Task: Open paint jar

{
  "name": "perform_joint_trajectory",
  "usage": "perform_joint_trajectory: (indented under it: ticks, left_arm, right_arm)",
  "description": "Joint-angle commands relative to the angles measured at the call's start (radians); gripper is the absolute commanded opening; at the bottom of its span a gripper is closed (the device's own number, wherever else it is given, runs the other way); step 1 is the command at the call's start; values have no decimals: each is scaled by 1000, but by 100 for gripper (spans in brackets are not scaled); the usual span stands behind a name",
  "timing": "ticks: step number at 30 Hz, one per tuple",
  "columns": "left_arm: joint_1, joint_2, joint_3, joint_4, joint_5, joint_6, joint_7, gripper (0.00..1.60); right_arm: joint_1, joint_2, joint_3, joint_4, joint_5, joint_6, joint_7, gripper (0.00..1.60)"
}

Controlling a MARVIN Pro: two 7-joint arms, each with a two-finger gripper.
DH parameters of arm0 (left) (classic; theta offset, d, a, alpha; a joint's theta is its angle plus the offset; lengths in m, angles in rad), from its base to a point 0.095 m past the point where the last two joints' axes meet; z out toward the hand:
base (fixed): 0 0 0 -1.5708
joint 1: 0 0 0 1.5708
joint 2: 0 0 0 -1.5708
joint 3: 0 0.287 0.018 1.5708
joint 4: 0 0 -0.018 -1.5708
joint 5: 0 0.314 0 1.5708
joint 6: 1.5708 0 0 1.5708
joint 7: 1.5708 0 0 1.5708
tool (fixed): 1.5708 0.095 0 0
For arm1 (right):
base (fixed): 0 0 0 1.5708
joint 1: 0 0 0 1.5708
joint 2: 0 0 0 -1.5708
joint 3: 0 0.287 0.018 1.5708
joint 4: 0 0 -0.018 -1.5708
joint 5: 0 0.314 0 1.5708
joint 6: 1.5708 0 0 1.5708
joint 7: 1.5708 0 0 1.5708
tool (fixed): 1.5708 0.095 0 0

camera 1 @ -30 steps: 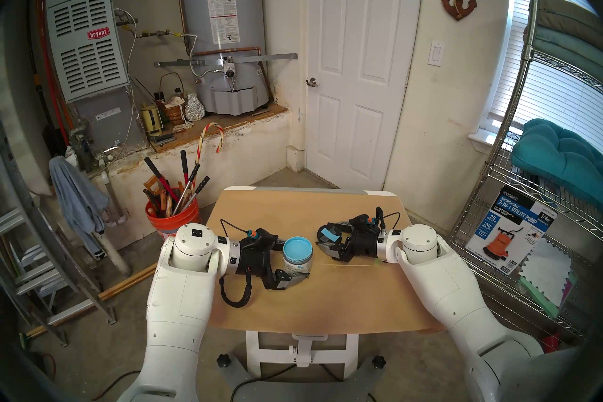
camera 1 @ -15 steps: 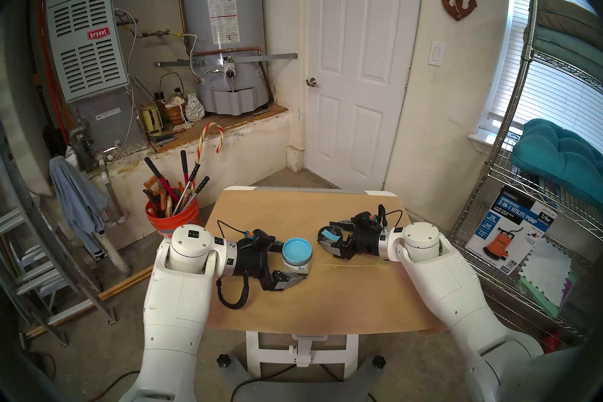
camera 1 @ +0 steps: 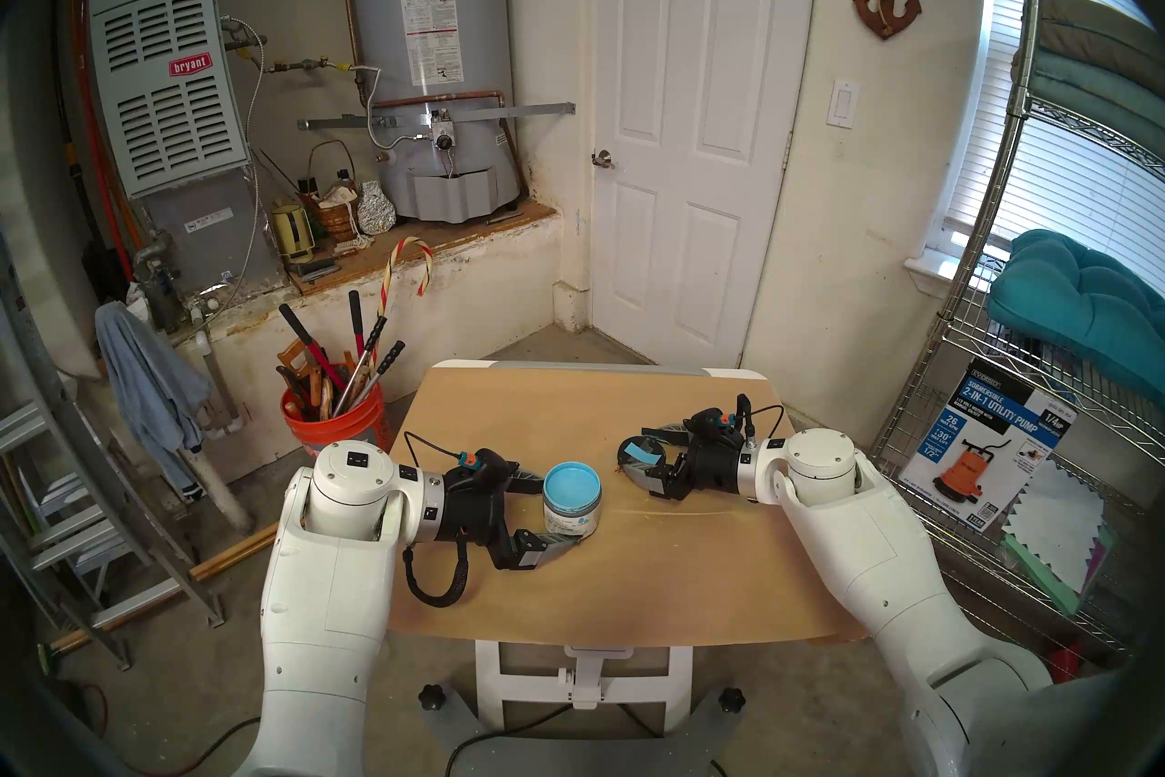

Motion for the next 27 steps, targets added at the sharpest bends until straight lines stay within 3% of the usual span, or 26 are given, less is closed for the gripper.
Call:
perform_joint_trajectory:
  ticks: [1, 14, 21, 27]
  left_arm:
    - [15, 13, -7, -53, -13, 12, 1, 160]
    - [129, 37, -52, -196, -39, 49, 1, 160]
    - [215, 52, -112, -300, -53, 62, 1, 160]
    - [269, 2, -191, -386, -81, 38, 35, 160]
  right_arm:
    - [2, -5, 9, -40, 8, -7, -2, 160]
    - [-16, -10, 43, -77, 21, 0, -4, 160]
    - [-17, -13, 54, -88, 23, 0, -7, 160]
    - [-31, -15, 66, -114, 29, 3, -11, 160]
